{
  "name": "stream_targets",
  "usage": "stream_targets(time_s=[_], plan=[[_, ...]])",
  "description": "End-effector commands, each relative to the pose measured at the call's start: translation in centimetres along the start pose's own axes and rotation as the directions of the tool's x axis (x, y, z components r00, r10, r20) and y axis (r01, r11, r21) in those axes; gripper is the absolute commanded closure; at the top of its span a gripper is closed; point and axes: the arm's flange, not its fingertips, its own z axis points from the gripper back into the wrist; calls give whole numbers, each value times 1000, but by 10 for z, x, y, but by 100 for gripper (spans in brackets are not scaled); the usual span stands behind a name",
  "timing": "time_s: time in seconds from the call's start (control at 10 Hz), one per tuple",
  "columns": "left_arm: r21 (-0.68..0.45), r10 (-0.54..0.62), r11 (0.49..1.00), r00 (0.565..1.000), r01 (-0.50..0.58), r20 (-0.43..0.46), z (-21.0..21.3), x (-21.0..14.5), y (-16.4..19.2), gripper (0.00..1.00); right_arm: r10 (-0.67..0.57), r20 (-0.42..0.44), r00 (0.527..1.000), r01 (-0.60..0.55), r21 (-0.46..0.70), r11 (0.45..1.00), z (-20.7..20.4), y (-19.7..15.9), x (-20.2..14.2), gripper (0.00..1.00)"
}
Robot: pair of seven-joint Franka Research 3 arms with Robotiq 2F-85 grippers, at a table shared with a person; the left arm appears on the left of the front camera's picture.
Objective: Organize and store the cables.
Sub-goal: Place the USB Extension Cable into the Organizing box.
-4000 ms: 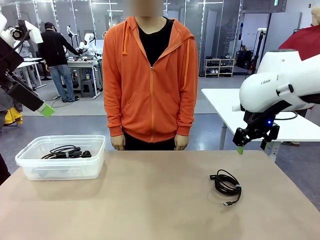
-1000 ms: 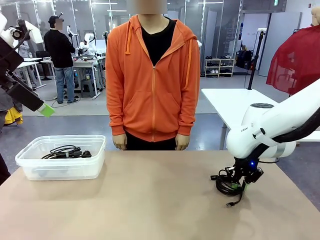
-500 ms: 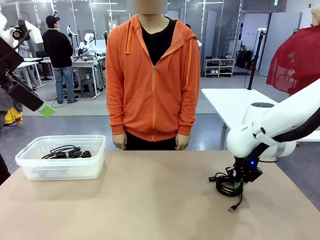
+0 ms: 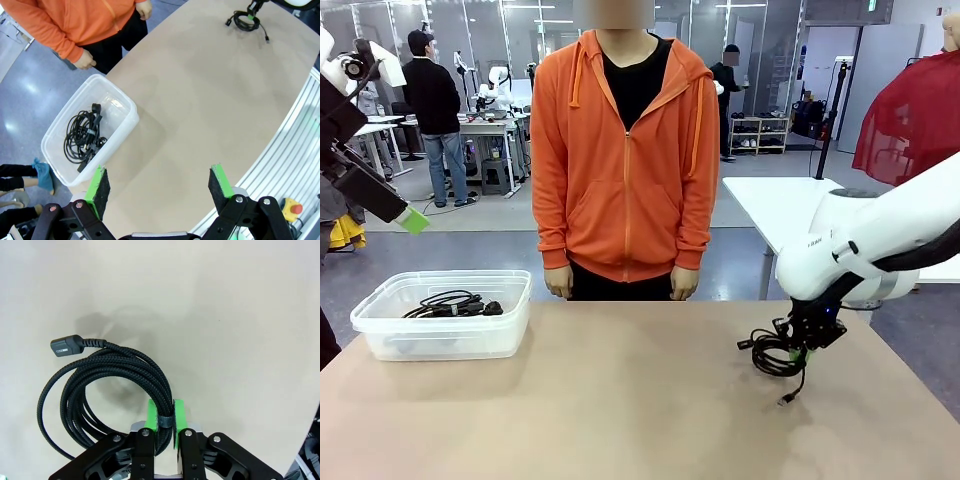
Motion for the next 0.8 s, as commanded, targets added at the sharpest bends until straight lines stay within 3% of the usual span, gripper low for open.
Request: stream_targets(time_s=[0.0,0.3,0.7], plan=[[9,5,1000,1000,-5,-15,3,3,0,0,49,11,999,-50,31,998,47,2,-3,100],[9,5,1000,1000,-5,-15,3,3,0,0,100,15,995,-100,-30,995,93,11,-7,100],[9,5,1000,1000,-5,-15,3,3,0,0,122,32,992,-122,-6,992,114,24,-8,100]])
